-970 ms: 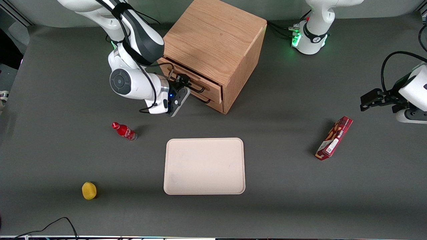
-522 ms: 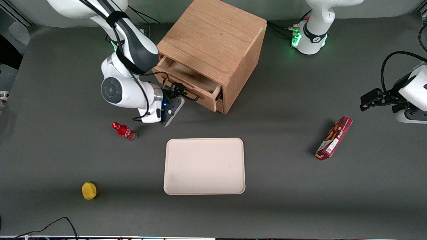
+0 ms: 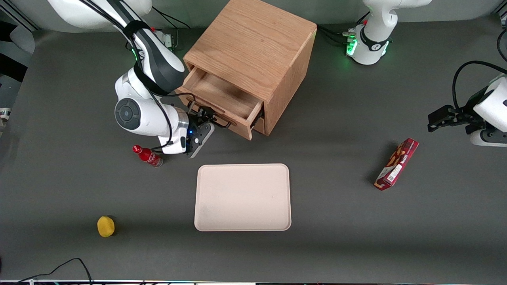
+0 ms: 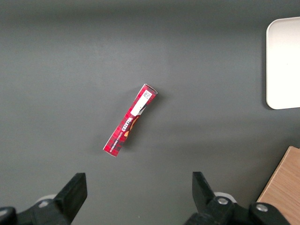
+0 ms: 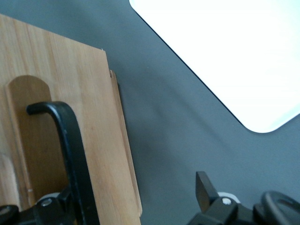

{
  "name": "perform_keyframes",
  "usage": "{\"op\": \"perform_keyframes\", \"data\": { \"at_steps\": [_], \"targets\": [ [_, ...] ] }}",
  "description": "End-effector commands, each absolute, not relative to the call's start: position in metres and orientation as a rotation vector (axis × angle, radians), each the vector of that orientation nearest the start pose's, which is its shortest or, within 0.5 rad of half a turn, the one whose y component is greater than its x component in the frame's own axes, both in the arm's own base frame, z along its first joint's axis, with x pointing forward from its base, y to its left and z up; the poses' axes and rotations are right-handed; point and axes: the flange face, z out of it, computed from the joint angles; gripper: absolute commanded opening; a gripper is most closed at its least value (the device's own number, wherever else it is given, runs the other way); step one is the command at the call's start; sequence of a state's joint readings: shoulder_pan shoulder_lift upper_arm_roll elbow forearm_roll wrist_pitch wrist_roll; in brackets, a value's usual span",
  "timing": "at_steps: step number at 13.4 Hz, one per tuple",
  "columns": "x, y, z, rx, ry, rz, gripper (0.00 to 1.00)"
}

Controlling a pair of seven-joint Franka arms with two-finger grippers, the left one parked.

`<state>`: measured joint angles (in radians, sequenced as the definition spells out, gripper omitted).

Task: Open upper drawer
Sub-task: 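Pull the handle outward with the right gripper, sliding the drawer open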

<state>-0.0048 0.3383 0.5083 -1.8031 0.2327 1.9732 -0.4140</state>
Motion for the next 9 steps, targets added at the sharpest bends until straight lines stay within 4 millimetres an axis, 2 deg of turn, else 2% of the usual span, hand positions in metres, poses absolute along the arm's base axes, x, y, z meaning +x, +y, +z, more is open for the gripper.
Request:
{"op": "perform_keyframes", "data": {
  "at_steps": [1,9],
  "targets": [
    [0.565,0.273,0.38,-2.529,-1.141,0.216,1.0],
    [0.588,0.26,0.383,-2.504,-1.173,0.192,1.0]
  ]
}}
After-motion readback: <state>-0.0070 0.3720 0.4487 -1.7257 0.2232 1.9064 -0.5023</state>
